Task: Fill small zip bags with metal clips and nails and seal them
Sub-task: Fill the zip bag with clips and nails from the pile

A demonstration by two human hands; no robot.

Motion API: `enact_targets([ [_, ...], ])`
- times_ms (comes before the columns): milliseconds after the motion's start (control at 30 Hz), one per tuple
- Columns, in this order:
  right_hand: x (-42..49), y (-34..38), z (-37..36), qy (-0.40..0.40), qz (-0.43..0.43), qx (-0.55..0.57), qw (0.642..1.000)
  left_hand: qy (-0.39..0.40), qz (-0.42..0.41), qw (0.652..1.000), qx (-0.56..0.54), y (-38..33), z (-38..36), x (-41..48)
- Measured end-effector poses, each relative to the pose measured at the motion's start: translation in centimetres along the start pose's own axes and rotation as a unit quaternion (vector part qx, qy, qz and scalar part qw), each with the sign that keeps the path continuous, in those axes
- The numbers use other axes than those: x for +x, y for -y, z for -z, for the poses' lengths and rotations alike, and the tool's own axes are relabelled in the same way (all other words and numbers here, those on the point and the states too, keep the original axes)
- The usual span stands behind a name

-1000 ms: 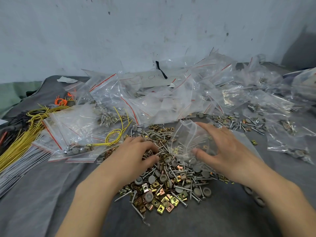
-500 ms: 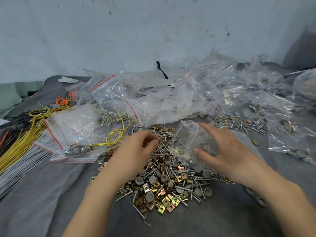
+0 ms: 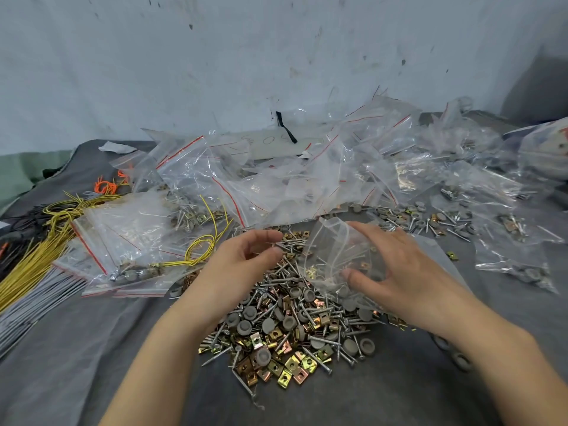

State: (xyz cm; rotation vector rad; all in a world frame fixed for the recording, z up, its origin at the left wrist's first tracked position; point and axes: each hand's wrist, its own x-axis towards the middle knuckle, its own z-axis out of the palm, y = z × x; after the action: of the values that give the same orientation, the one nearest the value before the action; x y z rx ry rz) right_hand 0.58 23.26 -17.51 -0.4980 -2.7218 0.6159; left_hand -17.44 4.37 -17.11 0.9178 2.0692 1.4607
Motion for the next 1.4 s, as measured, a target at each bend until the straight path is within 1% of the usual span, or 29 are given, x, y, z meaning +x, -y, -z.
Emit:
enact_targets([
  [67,0.0,0.0,0.0,-0.001,0.001,0.003,1.0,-0.008,-0.012,0.999,0.031,-0.1,-0.2,-0.1],
  [133,0.0,0.1,0.0,-0.002,0.0,0.003,1.0,-0.022,-0.013,1.0,0.008,-0.2,-0.5,0.0],
  [167,0.0,0.1,0.0,-0.003,0.0,0.003,1.0,-0.026,-0.004,0.999,-0.024,-0.3,-0.6,0.0],
  [233,0.0,0.1,0.1,-0.005,0.001,0.002,1.0,-0.034,0.039,0.989,-0.142,-0.6,-0.7,0.3],
  [300,0.0,0.1,0.1,-0.003,0.002,-0.001,1.0,-0.032,0.09,0.952,-0.292,-0.9,-0.6,0.6],
  [367,0.0,0.1,0.1,-0.002,0.002,-0.002,1.0,-0.023,0.118,0.917,-0.38,-1.1,-0.4,0.8],
  [433,0.0,0.1,0.1,-0.001,0.003,-0.003,1.0,-0.013,0.132,0.903,-0.41,-1.0,-0.3,0.9],
  [567,0.0,0.1,0.1,0.003,0.002,-0.002,1.0,-0.024,0.139,0.91,-0.391,-1.0,-0.7,1.0],
  [633,0.0,0.1,0.1,0.001,0.002,0.0,1.0,-0.038,0.132,0.926,-0.351,-1.2,-1.0,1.0],
  [667,-0.1,0.1,0.1,0.0,0.002,0.001,1.0,-0.048,0.123,0.942,-0.307,-1.2,-1.3,0.9],
  [733,-0.1,0.1,0.1,-0.001,0.004,0.001,1.0,-0.077,0.095,0.978,-0.166,-1.6,-2.2,0.7],
  [767,-0.1,0.1,0.1,-0.001,0.005,0.001,1.0,-0.087,0.073,0.988,-0.107,-1.9,-2.7,0.6],
  [800,-0.1,0.1,0.1,-0.001,0.006,0.001,1.0,-0.083,0.053,0.992,-0.079,-2.4,-3.3,0.4],
  [867,0.0,0.0,0.0,-0.004,0.007,0.0,1.0,-0.031,0.031,0.995,-0.089,-3.3,-4.6,0.1],
  [900,0.1,0.0,0.0,-0.008,0.008,0.001,1.0,-0.007,0.028,0.995,-0.1,-3.6,-5.0,0.1],
  [967,0.1,0.0,-0.1,-0.015,0.007,0.002,1.0,-0.002,0.027,0.994,-0.11,-3.9,-5.3,0.1],
  [1033,0.0,0.0,-0.1,-0.015,0.007,0.002,1.0,-0.037,0.033,0.992,-0.12,-3.9,-4.6,0.3],
  [1100,-0.1,0.0,-0.1,-0.009,0.006,0.0,1.0,-0.079,0.035,0.993,-0.086,-3.3,-3.6,0.4],
  [1133,-0.1,0.0,0.0,-0.006,0.006,0.0,1.0,-0.099,0.027,0.994,-0.035,-2.9,-3.0,0.5],
  [1167,-0.1,0.0,0.0,-0.005,0.006,-0.001,1.0,-0.116,0.012,0.992,0.038,-2.4,-2.4,0.5],
  [1200,0.0,0.1,0.0,-0.004,0.007,-0.001,1.0,-0.126,-0.007,0.984,0.125,-2.0,-2.0,0.4],
  [1267,0.0,0.1,0.1,-0.002,0.008,-0.001,1.0,-0.127,-0.04,0.953,0.273,-1.2,-1.3,0.2],
  [1333,0.0,0.1,0.1,0.0,0.008,-0.001,1.0,-0.08,-0.051,0.931,0.353,-0.6,-0.9,-0.1],
  [1400,0.0,0.1,0.1,-0.001,0.007,-0.002,1.0,-0.003,-0.054,0.912,0.406,-0.2,-0.8,-0.6],
])
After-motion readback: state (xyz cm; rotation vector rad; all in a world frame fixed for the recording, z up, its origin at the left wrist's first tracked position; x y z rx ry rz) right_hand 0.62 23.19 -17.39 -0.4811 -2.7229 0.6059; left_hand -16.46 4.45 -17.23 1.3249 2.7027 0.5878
